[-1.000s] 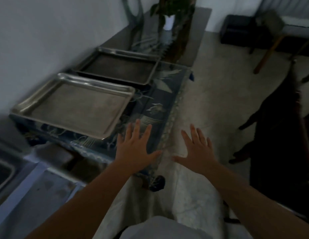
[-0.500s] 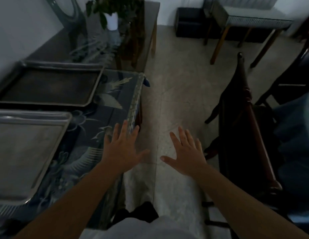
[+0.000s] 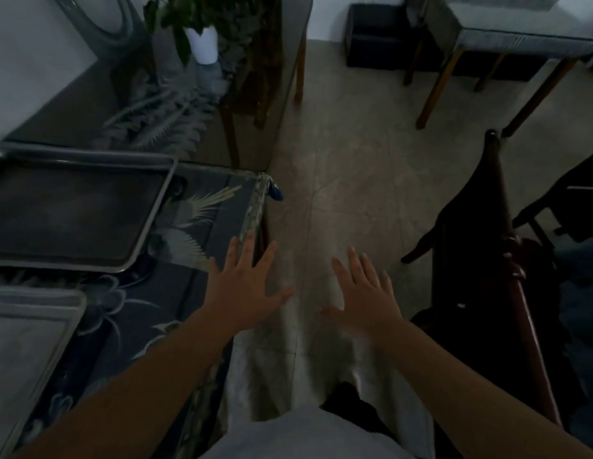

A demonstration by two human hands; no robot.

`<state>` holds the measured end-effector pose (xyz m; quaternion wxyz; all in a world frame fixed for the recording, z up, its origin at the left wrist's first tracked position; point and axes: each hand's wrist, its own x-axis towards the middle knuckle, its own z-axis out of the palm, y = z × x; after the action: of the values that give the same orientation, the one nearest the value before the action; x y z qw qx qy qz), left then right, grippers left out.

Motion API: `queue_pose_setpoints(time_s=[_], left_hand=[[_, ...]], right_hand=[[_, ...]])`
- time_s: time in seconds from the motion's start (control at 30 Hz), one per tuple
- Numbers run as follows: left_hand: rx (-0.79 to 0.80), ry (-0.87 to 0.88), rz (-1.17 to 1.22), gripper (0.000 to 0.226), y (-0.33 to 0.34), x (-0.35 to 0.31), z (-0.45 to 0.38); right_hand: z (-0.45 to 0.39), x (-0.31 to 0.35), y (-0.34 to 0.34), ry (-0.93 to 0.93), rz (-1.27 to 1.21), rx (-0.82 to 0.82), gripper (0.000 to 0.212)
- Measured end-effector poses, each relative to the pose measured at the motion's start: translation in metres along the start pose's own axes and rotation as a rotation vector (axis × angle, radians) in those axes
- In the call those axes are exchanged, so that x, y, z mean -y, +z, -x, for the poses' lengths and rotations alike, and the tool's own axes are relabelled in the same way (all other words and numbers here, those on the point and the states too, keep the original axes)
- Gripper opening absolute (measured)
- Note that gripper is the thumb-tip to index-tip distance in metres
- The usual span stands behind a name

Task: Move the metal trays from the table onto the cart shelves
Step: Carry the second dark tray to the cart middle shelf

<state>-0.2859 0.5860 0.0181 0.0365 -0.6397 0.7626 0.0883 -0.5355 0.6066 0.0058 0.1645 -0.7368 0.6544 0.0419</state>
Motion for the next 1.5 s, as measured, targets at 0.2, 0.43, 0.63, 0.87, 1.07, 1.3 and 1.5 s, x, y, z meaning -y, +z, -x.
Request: queue_pose_setpoints(time_s=[0.2,0.43,0.63,0.87,1.07,1.3,1.5], left_hand=[[0.032,-0.186,0.024,0.108,-0.015,-0.001,-0.080],[0.016,-0.506,0.160,0.106,-0.041,0.018,-0.129],[-0.067,-0.871,0.260,0.113,-0.027,0.074,-0.121],[-0.047,-1.208,0.378,0.111,-0.018,0.142,-0.105],[-0.044,-1.422,0.460,0.107,-0.013,0.177,-0.095],[-0.161,-1.674,0.546,0.094,-0.004,0.201,-0.106],[-0.153,-1.747,0.689,0.090,-0.001,0.232,-0.122]], right_hand=[[-0.126,-0.029,-0.031,-0.204,0.042,-0.010,0.104],[-0.278,0.001,-0.074,-0.510,0.139,0.026,0.109],[-0.359,0.103,-0.075,-0.845,0.220,0.087,0.102],[-0.414,0.217,-0.068,-1.051,0.341,0.174,0.101],[-0.461,0.288,-0.071,-1.197,0.409,0.234,0.103],[-0.536,0.357,-0.051,-1.283,0.525,0.293,0.104],[-0.586,0.400,-0.036,-1.294,0.546,0.319,0.110]])
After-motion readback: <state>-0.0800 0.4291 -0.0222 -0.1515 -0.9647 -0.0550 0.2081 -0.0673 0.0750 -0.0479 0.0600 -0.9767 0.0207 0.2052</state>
